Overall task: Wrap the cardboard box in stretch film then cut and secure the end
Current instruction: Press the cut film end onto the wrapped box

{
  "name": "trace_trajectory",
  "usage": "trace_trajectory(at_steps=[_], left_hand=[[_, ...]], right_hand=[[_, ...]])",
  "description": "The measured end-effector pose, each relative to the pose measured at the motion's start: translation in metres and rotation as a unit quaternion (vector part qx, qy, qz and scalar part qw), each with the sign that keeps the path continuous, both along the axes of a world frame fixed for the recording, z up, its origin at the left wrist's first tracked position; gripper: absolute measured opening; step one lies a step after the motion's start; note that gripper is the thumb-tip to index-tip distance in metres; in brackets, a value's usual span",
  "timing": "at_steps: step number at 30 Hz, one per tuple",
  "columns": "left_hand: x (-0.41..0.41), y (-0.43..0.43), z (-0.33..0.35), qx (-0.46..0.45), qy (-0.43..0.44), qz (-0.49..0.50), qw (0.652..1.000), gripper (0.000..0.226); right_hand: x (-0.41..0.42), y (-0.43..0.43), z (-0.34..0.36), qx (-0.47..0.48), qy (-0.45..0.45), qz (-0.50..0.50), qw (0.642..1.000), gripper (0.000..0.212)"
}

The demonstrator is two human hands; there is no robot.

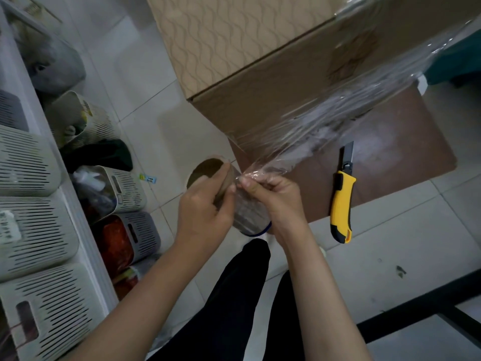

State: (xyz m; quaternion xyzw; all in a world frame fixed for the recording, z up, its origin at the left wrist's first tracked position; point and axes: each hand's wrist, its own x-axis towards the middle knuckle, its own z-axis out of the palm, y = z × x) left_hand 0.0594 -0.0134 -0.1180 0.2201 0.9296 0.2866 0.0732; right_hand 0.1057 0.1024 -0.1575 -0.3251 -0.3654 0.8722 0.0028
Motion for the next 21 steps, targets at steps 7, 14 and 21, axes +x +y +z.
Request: trace_trajectory(at_steps=[7, 14, 21], left_hand=[[0.027, 0.019, 0.000, 0.007, 0.009, -0.044, 0.999, 0.043], [0.062, 0.043, -0.004, 0.037, -0.018, -0.096, 0.995, 0.079], [0.068, 0.053, -0.009, 0.051, -0.086, -0.093, 0.991, 0.104]], right_hand=[[0.021, 0.017, 0.006, 0.000, 0.012, 0.003, 1.000, 0.013], [0.034, 0.046, 0.008, 0.007, 0.070, 0.032, 0.997, 0.010], [0.039, 0.054, 0.007, 0.005, 0.073, 0.019, 0.997, 0.013]])
